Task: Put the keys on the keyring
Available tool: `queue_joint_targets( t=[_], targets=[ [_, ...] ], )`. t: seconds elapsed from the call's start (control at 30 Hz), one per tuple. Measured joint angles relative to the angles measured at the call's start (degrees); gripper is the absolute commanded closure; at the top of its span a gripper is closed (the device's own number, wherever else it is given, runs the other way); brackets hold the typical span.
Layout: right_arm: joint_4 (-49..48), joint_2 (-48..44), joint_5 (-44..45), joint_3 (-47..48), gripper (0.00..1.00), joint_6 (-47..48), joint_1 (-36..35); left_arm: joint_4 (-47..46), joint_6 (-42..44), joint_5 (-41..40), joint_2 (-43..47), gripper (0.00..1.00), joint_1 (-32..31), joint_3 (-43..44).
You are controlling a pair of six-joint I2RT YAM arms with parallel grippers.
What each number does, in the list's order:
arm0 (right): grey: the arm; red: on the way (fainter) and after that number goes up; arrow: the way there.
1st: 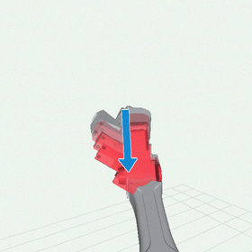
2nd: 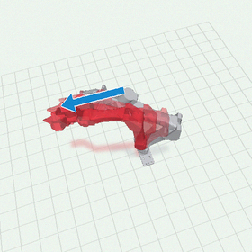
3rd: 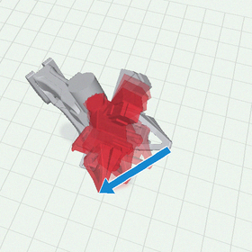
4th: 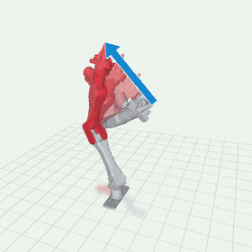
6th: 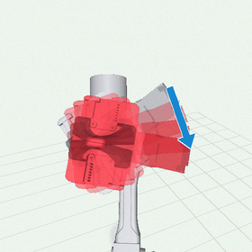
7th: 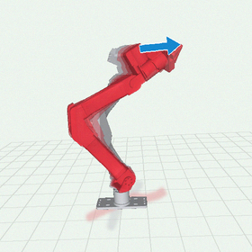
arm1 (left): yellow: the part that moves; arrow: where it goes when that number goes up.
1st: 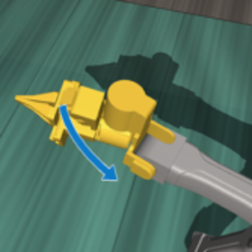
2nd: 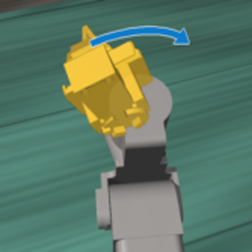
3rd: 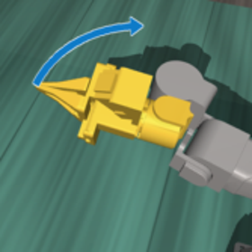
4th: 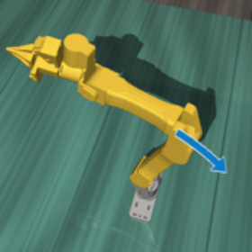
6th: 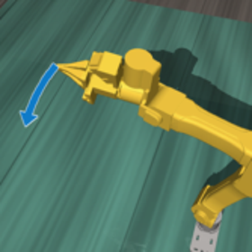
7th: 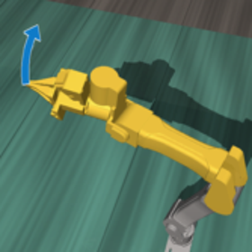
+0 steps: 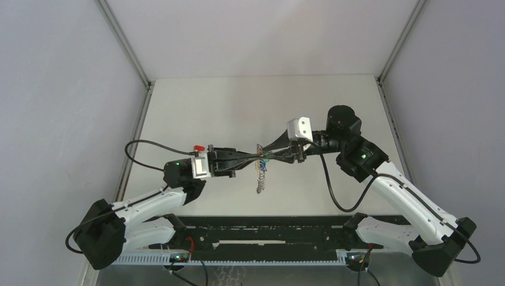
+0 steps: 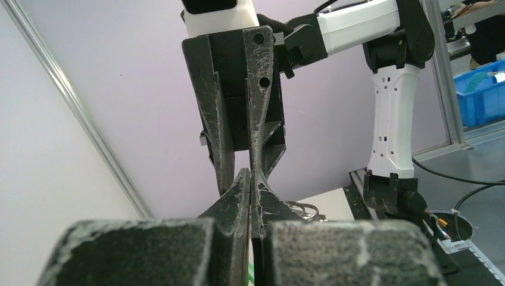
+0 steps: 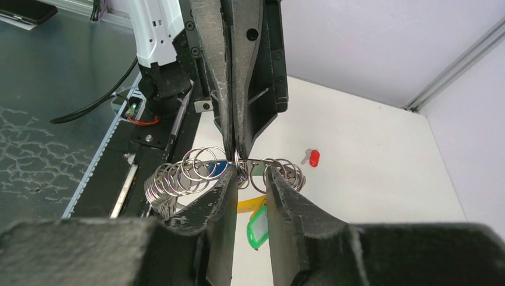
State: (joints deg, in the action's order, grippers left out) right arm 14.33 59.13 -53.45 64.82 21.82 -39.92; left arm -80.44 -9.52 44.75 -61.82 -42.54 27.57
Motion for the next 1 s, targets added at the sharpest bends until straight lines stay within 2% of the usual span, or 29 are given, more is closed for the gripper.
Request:
queue_joint_targets(
  t=[0.13, 0.23, 0.4, 0.53, 0.67, 0.83, 1.0],
  targets=[
    [-0.07, 0.09, -0.81, 0.00, 1.00, 0.42, -0.20, 0.00, 0.00, -0.09, 0.00, 1.00, 0.02, 0.00],
    [0.20, 0.04, -0.98, 0.00, 1.00, 0.72, -0.24, -0.07, 0.00, -0.90, 0.00, 0.99, 0.02, 0.00],
    [2.25, -0.92, 2.05, 0.02, 1.00, 1.49, -0.17, 0.17, 0.00, -2.10, -0.22, 0.83, 0.13, -0.13],
    [12.66, -0.59, 8.24, 3.72, 1.00, 2.67, 0.09, 0.15, 0.00, -3.10, -0.39, 0.70, 1.16, -2.03],
    [22.56, 2.71, 14.71, 10.38, 1.00, 3.67, -0.66, 5.79, 2.64, -4.22, 0.39, 0.63, 1.70, -3.23],
    [36.02, 10.01, 25.94, 20.63, 1.00, 4.20, -4.04, 15.15, 7.72, -5.86, 3.06, 0.62, 1.75, -3.41],
    [46.58, 17.20, 36.74, 27.67, 1.00, 4.20, -9.09, 18.01, 9.62, -6.21, 3.08, 0.62, 1.77, -3.50]
  ],
)
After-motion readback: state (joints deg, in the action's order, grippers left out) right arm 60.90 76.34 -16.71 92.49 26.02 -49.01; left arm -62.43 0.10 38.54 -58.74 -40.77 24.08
